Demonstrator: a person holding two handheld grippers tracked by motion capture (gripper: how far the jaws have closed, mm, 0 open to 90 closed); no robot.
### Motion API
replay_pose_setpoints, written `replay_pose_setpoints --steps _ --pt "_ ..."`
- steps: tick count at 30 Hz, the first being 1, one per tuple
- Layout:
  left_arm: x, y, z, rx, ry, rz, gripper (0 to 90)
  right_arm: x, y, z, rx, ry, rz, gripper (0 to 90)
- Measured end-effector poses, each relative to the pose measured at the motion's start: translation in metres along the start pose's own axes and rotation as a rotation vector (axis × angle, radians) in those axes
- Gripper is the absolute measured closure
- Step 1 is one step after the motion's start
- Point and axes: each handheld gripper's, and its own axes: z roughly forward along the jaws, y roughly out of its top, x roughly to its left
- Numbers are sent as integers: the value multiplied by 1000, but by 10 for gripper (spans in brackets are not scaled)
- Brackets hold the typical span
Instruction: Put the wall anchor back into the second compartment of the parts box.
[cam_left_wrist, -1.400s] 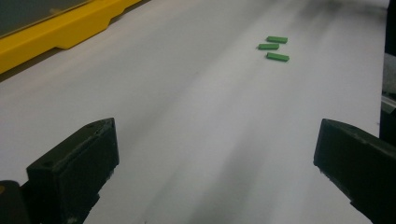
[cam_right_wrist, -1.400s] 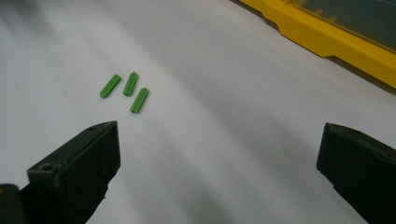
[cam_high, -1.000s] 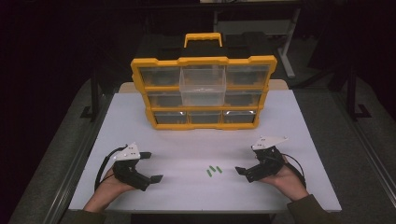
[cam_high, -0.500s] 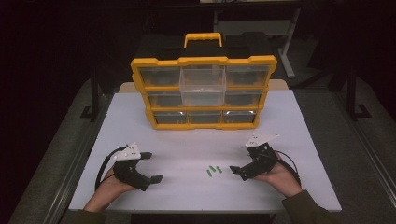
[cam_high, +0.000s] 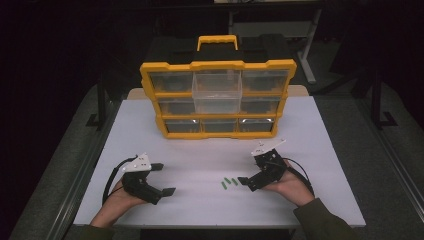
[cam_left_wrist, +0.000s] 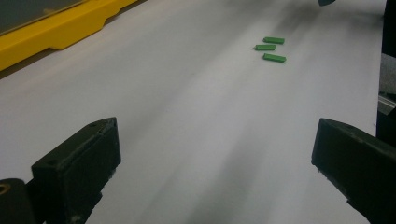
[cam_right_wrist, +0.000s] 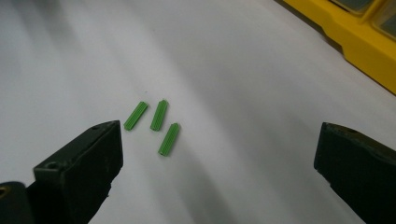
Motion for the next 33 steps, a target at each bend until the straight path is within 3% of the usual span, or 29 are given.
replay_pose_setpoints --steps 8,21,29,33 --pt "-1 0 1 -1 -2 -7 0 2 7 6 14 9 -12 63" --pt "-1 0 2 -8 -12 -10 0 6 19 23 82 60 -19 277" --pt "-2 0 2 -11 -15 -10 0 10 22 32 114 77 -50 410" --pt "-1 0 2 -12 -17 -4 0 11 21 36 136 64 -83 474"
